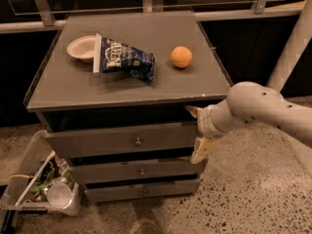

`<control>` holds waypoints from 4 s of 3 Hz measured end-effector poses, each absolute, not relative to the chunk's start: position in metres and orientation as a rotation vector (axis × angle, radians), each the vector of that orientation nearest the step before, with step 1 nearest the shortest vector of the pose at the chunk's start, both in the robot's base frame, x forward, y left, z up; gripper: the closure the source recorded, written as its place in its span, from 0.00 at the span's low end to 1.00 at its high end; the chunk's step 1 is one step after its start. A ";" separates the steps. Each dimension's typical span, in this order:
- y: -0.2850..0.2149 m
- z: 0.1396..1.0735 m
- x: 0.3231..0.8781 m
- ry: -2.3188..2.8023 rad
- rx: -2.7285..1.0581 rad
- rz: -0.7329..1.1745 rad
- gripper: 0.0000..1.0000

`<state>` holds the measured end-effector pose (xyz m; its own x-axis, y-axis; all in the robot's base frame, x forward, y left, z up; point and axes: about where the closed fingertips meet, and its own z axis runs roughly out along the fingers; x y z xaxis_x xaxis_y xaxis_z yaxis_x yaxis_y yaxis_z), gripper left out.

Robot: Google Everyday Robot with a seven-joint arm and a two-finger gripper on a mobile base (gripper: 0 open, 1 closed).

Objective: Open top drawer

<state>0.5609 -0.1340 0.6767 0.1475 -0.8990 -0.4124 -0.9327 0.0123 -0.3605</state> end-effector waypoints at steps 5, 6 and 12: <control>-0.119 0.635 0.585 1.721 -1.805 0.307 0.41; -0.119 0.635 0.585 1.721 -1.805 0.307 0.64; -0.124 0.644 0.568 1.696 -1.798 0.327 0.35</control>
Offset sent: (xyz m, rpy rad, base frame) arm 0.0335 0.0107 -0.0442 0.1810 0.0781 0.0165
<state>0.5677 -0.1244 0.6439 0.1379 -0.8025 -0.5805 -0.9607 0.0342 -0.2755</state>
